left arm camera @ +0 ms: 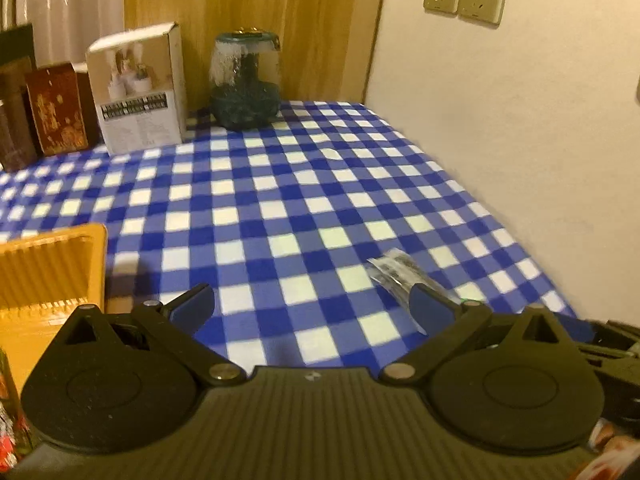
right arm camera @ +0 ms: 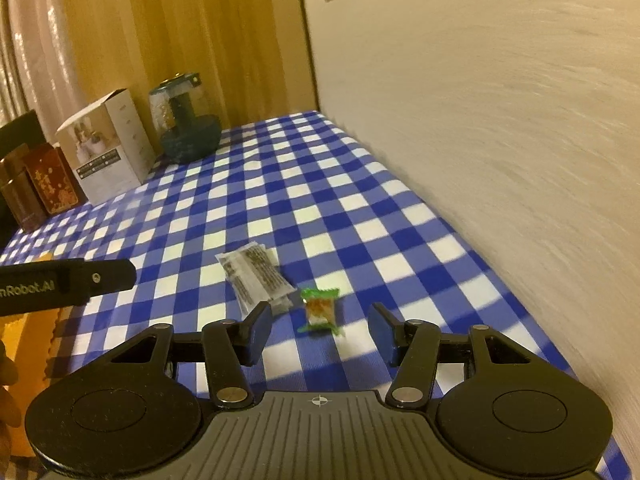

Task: Organize snacks
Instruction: 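Grasp the green candy with the right gripper while the left grasps the clear packet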

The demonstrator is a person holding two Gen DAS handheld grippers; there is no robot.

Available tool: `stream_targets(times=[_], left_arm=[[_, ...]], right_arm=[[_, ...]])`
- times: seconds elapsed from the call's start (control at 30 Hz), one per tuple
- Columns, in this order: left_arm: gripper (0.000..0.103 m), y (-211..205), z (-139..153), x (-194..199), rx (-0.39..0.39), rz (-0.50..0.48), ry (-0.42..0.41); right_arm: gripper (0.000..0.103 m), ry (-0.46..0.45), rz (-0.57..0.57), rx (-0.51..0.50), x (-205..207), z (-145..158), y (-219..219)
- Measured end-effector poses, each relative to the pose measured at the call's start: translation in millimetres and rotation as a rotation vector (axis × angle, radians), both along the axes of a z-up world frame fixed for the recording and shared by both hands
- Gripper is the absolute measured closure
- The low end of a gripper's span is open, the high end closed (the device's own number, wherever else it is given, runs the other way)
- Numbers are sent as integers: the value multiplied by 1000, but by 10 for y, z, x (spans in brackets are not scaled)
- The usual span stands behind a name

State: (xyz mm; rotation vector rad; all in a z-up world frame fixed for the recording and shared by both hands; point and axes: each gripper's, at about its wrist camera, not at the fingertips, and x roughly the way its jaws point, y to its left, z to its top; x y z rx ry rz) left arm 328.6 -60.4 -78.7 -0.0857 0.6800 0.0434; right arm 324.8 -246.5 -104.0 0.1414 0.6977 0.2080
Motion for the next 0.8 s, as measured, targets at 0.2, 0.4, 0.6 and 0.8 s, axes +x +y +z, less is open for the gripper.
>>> stream_targets(times=[0.2, 0.4, 0.6, 0.8], left_arm=[[0, -21, -54, 137, 30, -17, -3], [0, 4, -98, 190, 21, -27, 17], [0, 61, -107, 205, 2, -39, 35], [0, 68, -142, 237, -12, -69, 63]], right_arm=[[63, 25, 37, -50, 237, -186, 104], [79, 52, 65, -106, 344, -338, 184], [82, 31, 34, -133, 385, -328, 192], [82, 15, 163, -136, 339, -290, 334]])
